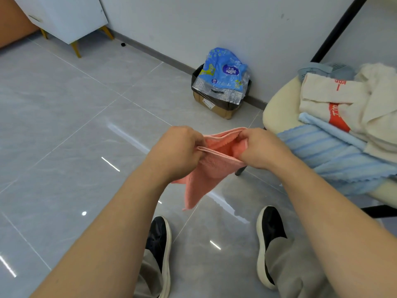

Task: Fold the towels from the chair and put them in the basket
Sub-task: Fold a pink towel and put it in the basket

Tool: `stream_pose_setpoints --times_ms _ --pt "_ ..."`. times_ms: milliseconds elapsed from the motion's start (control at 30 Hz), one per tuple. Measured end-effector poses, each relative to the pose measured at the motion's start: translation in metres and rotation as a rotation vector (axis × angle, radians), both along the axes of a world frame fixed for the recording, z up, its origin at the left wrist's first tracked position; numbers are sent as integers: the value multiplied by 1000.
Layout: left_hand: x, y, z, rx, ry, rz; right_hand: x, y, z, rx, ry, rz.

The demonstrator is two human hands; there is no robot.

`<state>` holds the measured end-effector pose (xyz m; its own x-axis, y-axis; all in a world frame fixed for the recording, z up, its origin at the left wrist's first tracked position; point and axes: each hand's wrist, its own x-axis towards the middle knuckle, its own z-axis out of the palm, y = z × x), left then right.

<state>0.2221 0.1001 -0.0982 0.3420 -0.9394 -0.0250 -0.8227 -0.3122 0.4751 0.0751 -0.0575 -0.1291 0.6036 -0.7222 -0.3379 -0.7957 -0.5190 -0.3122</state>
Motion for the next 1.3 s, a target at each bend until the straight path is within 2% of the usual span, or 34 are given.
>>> stream_pose_setpoints --times_ms 133,233,400,600,767,900,1033,1300 --pt "6 2 2 10 -5 68 -2 -2 -1 -169 44 -33" --pt "5 2 2 22 -6 64 -1 2 2 -167 33 0" --pt "8 3 3 7 -7 98 -1 3 -1 -214 -154 60" --pt "10 4 3 20 -13 107 -5 -2 -6 -216 -93 100" --pt "13 4 3 26 -31 132 -4 1 -9 -220 -206 233" --pt "15 5 3 28 -25 156 -5 -2 -15 -209 -226 248" --pt "14 6 3 38 -15 154 -5 -6 -16 -177 -205 240" --pt "11 5 1 65 -9 128 -4 -3 -17 -194 -10 257"
